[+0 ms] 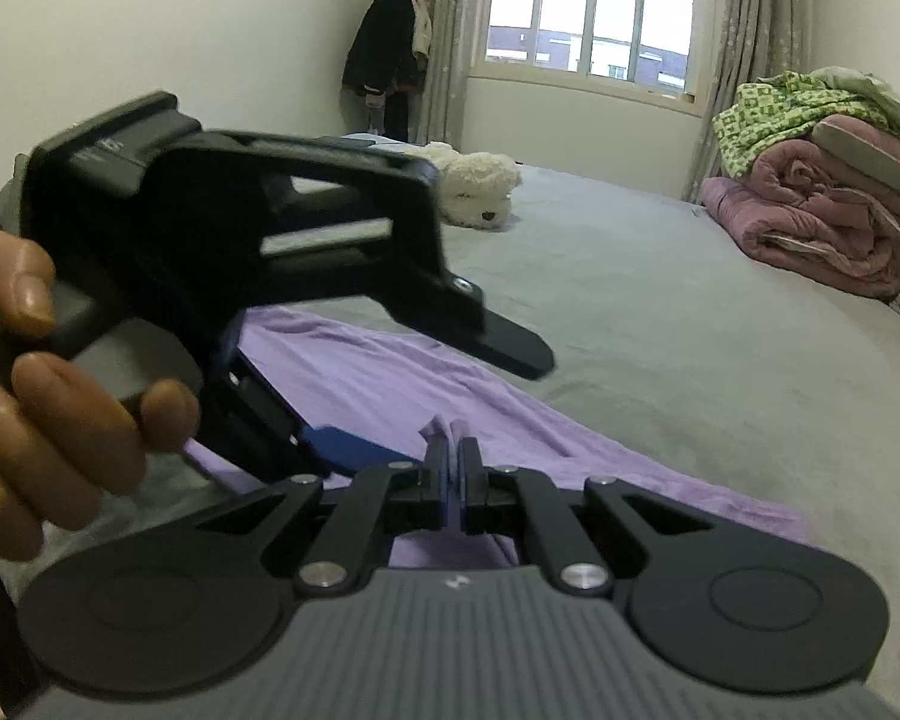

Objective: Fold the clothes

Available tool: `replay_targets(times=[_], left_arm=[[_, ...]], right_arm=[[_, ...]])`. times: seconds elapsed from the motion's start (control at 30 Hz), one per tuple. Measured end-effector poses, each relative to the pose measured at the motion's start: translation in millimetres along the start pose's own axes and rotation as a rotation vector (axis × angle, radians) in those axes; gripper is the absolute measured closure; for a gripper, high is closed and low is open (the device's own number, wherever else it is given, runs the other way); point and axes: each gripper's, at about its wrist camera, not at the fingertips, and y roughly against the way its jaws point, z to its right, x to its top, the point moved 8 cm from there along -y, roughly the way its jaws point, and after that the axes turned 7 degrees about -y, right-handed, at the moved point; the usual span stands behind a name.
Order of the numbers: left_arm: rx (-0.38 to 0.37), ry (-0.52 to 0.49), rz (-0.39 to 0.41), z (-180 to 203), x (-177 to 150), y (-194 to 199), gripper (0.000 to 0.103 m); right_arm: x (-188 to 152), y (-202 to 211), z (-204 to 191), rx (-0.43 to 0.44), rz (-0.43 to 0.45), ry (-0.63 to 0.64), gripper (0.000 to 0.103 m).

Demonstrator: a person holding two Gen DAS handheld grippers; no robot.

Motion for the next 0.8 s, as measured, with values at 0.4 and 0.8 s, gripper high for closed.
replay_targets(times=[0.4, 0.8], left_arm=[[0.204, -0.116, 0.006, -5.4, 10.3, -27.4, 0.101], [0.251, -0.408, 0.144, 26.6, 45.5, 15.9, 0.101]], right_arm=[[-0.6, 5.0, -9.0, -0.001, 0.039, 0.037, 0.1], [12.9, -2.5, -24.9, 0.01, 0.059, 0.023, 0.1]])
